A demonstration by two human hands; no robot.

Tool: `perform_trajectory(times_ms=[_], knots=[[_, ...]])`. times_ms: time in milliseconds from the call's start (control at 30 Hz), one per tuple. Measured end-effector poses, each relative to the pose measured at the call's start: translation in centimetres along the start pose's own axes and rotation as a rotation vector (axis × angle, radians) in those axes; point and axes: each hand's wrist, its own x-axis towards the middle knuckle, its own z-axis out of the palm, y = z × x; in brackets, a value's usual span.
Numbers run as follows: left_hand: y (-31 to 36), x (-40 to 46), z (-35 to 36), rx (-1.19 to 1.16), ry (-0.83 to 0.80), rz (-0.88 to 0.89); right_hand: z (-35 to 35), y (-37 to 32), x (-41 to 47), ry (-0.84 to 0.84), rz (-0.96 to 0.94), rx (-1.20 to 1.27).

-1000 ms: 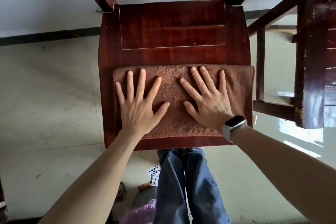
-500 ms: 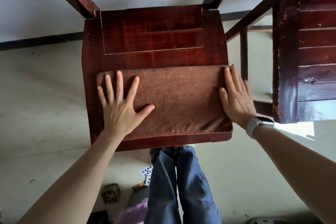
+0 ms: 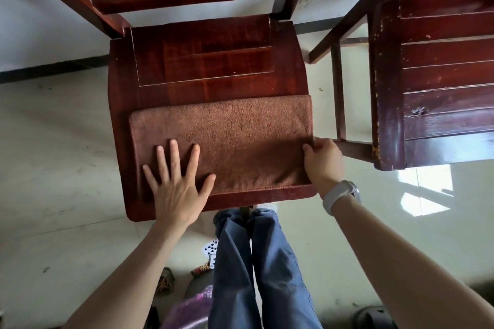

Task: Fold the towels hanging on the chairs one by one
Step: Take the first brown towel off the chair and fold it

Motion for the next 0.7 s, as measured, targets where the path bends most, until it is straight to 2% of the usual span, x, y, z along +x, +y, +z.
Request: perform_trajectory(times_ms=[100, 233, 300, 433, 533, 600, 700], knots=[[0.1, 0.0, -0.3, 0.010, -0.027, -0.004, -0.6, -1.0, 0.0, -0.094, 0.051, 0.012], [0.1, 0.1, -1.1, -0.001, -0.067, 0.011, -1.2, -1.8, -1.0, -0.067, 0.025, -0.052], [0.0, 0.0, -1.5, -0.030, -0.081, 0.034, -2.0, -2.1, -1.5, -0.112, 0.025, 0.116], [-0.5, 0.1, -2.8, -0.179, -0.029, 0.056, -4.6, -3.9, -3.0, -0.323, -0.039, 0.453], [-0.8, -0.2, -3.9, -0.545, 0.088, -0.041, -5.5, -6.5, -4.7, -0.466, -0.156, 0.505], [-1.0, -0.8, -4.5, -0.808, 0.146, -0.193, -4.9, -8.8, -5.9, -0.505, -0.237, 0.461], [-1.8, -1.8, -5.4, -1.296, 0.070, -0.507, -2.6, -12.3, -8.4, -0.580, -0.374, 0.373]])
